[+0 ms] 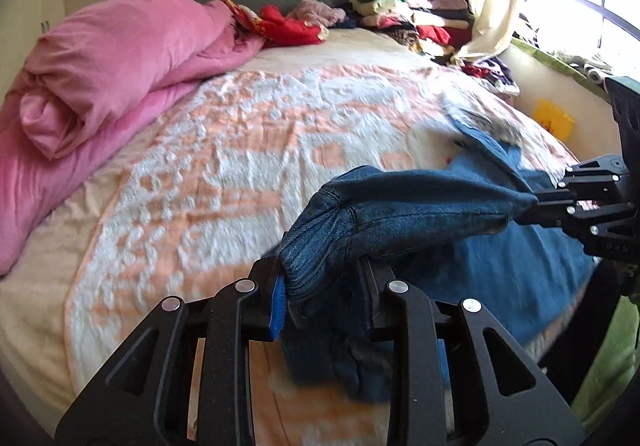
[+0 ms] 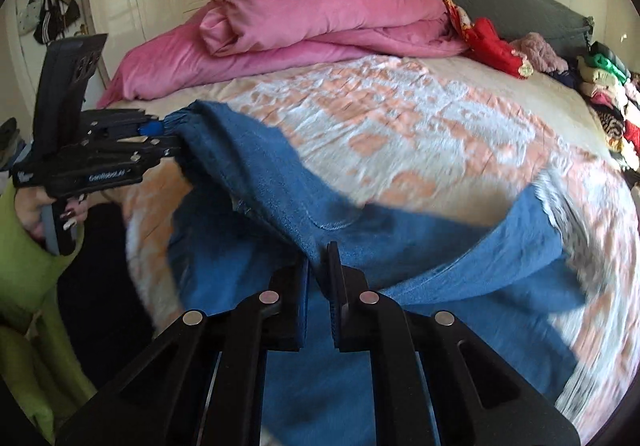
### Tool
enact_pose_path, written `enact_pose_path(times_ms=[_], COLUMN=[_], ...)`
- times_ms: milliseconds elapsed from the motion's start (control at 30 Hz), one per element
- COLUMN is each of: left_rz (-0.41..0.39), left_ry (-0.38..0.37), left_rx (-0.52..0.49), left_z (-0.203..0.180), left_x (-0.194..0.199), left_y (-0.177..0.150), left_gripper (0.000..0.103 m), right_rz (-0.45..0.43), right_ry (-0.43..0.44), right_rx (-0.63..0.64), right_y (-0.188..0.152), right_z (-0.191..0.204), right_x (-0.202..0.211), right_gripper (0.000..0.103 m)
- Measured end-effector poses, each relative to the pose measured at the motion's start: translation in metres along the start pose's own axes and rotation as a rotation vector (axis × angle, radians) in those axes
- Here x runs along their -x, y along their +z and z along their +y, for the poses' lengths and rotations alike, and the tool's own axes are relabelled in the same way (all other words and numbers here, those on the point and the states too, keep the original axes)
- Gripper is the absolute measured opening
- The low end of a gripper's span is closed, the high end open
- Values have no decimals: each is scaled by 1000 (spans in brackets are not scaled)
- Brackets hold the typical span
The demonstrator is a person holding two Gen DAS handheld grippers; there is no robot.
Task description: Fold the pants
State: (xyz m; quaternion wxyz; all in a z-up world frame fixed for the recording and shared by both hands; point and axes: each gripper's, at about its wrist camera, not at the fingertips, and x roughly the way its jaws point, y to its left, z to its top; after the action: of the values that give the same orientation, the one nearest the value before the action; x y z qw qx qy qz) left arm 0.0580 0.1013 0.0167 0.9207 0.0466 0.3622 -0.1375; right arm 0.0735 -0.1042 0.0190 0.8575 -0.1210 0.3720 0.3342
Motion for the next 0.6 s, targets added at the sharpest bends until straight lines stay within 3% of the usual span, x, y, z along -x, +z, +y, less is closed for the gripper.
enact_pose_path(times_ms=[267, 433, 533, 600], left_rz=[126, 182, 215, 213], left_ry=[-8, 35, 106, 96], left_rx=[-48, -47, -5, 44], left_z=[-7, -5, 8, 19], left_x=[-4, -10, -14, -10], left_y=[-33, -49, -54, -56], left_gripper=[24, 27, 27, 27], right_rz=[66, 115, 141, 140], right_ry=[64, 77, 62, 68], right_rx=[-37, -16, -13, -18], right_y=[-48, -65, -68, -68], right_z=[38, 54, 57, 55], right_x=[0, -13, -21, -21], right_gripper=[8, 8, 8, 8])
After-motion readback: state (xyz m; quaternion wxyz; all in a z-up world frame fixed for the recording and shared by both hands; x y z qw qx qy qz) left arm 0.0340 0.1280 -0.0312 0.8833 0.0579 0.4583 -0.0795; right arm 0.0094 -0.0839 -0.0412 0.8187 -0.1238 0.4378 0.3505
